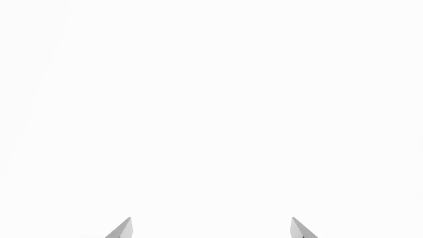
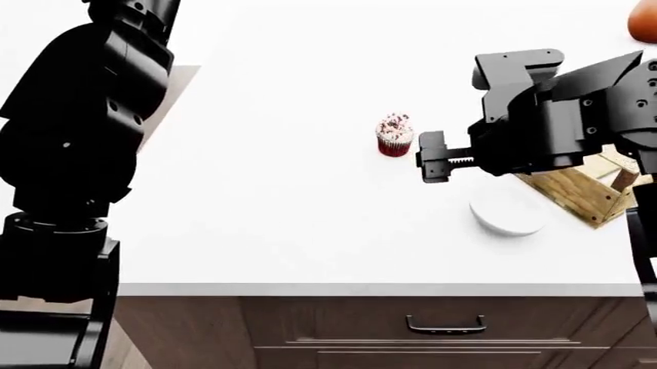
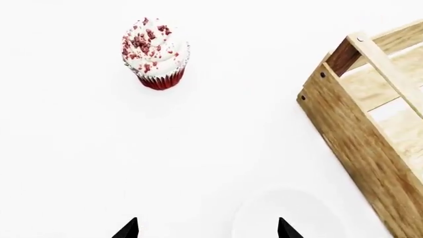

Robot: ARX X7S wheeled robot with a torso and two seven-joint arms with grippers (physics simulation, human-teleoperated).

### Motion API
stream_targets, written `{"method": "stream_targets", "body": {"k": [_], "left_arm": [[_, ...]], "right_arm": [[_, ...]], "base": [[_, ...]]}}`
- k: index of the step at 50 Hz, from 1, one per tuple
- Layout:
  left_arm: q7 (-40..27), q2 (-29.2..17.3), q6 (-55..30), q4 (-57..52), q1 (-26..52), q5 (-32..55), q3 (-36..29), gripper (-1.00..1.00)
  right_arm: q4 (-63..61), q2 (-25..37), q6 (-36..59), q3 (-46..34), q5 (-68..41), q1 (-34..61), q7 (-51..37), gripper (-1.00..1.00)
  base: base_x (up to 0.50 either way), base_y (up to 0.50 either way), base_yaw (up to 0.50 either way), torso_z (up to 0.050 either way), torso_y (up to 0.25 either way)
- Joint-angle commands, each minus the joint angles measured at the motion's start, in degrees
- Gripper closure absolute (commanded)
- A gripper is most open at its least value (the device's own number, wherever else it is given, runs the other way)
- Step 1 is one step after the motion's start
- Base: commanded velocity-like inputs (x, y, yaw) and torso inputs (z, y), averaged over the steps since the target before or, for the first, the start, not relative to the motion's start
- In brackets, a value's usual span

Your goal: Move the fresh-baked cupcake off the tray onto the counter, and place the bowl used for mixing into the sink.

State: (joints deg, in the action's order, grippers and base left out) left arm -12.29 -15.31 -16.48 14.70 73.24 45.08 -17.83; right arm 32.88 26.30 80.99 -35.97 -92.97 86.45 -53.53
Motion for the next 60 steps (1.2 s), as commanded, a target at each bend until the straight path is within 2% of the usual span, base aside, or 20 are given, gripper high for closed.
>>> {"method": "stream_targets", "body": {"k": [1, 22, 60], "left_arm": [[-0.71, -0.79, -0.70, -1.44, -0.17, 0.69, 0.27, -1.00], [-0.27, -0.32, 0.10, -0.07, -0.07, 0.51, -0.18, -1.00], [0.15, 0.27, 1.56, 1.92, -0.30, 0.11, -0.89, -1.00]], "right_arm": [[-0.53, -1.53, 2.87, -3.34, 0.79, 2.81, -4.53, -1.00], [-3.10, -1.27, 1.05, -3.96, -2.29, -1.92, -5.56, -1.00], [6.08, -3.72, 0.91, -11.77, 3.49, -1.08, 0.23, -1.00]], "base": [[0.00, 0.00, 0.00, 0.000, 0.000], [0.00, 0.00, 0.00, 0.000, 0.000], [0.00, 0.00, 0.00, 0.000, 0.000]]}}
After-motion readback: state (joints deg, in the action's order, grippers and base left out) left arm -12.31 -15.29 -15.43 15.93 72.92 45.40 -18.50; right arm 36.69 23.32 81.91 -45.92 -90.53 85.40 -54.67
